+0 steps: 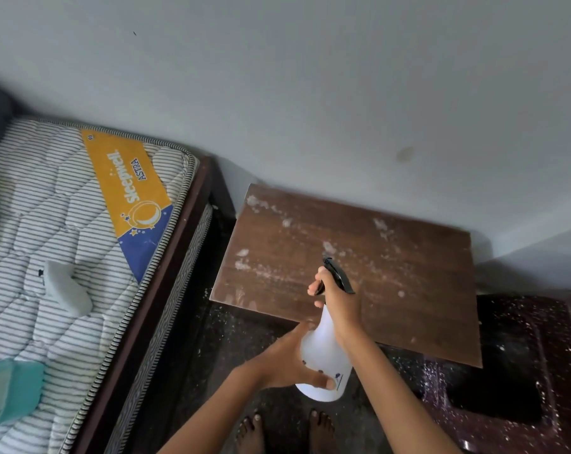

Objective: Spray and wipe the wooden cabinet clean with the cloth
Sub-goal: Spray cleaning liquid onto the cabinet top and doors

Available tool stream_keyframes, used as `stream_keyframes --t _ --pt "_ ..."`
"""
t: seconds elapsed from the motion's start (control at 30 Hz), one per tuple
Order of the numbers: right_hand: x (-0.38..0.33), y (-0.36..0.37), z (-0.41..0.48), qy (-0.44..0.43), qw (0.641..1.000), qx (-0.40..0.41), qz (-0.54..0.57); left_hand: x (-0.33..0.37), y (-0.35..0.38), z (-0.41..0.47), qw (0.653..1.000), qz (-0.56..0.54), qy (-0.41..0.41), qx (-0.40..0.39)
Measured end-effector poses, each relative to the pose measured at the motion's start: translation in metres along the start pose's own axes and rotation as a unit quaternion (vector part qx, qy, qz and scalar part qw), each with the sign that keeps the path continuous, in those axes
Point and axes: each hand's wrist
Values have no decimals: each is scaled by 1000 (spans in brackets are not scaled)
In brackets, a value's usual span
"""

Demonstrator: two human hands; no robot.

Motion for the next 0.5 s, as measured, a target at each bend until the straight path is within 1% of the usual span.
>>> stream_keyframes --t 0.13,0.2,0.3,0.33,0.5 --pt "-5 1 1 0 999 18 -34 6 3 2 999 -32 9 -6" --pt "-7 0 2 -2 999 -10 -46 9 7 3 999 -50 15 -5" --pt "-11 -4 4 8 996 -75 -52 12 9 6 997 -76 15 3" --pt "-11 -5 5 9 995 -82 -55 13 10 7 997 -78 12 4" --pt "-17 -13 13 6 996 -33 -77 20 16 13 996 -87 7 -6"
Point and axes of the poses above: each hand's wrist, its own z-axis towards the middle knuckle, its own y-axis out of the palm, x = y × z, and after that the axes turned 6 degrees about z, right-handed
